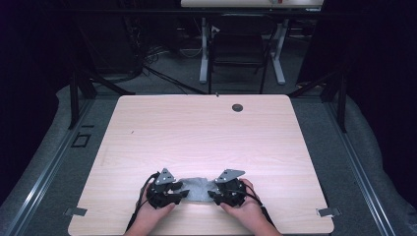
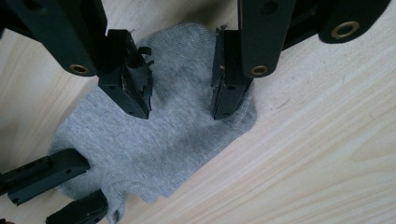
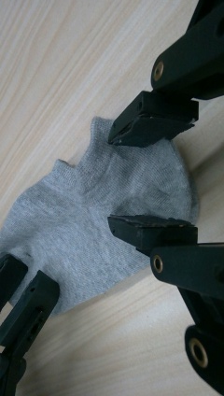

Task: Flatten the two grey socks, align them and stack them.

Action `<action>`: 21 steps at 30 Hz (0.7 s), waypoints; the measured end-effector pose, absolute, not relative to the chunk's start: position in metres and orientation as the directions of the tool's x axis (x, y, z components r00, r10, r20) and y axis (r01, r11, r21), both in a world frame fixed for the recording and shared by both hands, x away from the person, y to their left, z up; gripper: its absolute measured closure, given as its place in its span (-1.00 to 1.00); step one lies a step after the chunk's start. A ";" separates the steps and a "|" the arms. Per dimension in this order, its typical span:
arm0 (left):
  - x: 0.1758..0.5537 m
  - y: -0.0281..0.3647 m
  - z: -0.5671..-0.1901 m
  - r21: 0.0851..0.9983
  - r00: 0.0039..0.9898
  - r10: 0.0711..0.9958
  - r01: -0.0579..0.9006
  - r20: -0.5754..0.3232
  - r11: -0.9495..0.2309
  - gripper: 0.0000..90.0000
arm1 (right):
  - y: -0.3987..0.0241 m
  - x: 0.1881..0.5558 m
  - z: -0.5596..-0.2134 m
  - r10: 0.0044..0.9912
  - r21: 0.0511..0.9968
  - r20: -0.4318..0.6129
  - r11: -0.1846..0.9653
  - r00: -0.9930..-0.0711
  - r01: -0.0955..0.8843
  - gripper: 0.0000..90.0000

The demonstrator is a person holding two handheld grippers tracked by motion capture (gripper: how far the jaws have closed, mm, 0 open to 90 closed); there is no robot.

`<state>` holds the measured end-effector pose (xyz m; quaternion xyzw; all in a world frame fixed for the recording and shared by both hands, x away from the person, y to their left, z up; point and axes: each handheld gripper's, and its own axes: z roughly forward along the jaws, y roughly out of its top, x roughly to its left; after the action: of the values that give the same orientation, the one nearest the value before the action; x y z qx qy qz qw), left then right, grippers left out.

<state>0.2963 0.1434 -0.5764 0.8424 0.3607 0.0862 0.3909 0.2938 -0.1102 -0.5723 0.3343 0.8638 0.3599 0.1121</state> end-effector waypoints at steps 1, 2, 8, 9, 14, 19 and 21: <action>0.297 0.143 -0.577 0.721 0.723 0.677 0.540 -0.134 -0.434 0.28 | -0.111 0.295 -0.572 0.653 0.689 0.043 0.529 -0.756 0.496 0.18; 0.298 0.143 -0.577 0.723 0.722 0.678 0.541 -0.137 -0.430 0.28 | -0.110 0.297 -0.572 0.657 0.697 0.043 0.520 -0.753 0.494 0.18; 0.304 0.143 -0.577 0.726 0.715 0.685 0.545 -0.141 -0.420 0.28 | -0.111 0.303 -0.573 0.658 0.701 0.050 0.512 -0.751 0.496 0.18; 0.304 0.143 -0.577 0.726 0.714 0.685 0.546 -0.143 -0.418 0.28 | -0.112 0.304 -0.573 0.656 0.701 0.052 0.513 -0.753 0.495 0.18; 0.307 0.143 -0.577 0.725 0.716 0.685 0.543 -0.137 -0.423 0.27 | -0.112 0.307 -0.574 0.661 0.705 0.057 0.504 -0.748 0.499 0.18; 0.308 0.142 -0.577 0.726 0.707 0.692 0.550 -0.142 -0.413 0.25 | -0.111 0.309 -0.572 0.662 0.700 0.051 0.510 -0.748 0.500 0.18; 0.307 0.142 -0.576 0.725 0.707 0.693 0.550 -0.140 -0.414 0.20 | -0.111 0.309 -0.572 0.664 0.699 0.045 0.512 -0.746 0.498 0.17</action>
<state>0.3074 0.1419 -0.5756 0.8360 0.3719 0.0909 0.3931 0.3087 -0.1106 -0.5715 0.3372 0.8619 0.3608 0.1149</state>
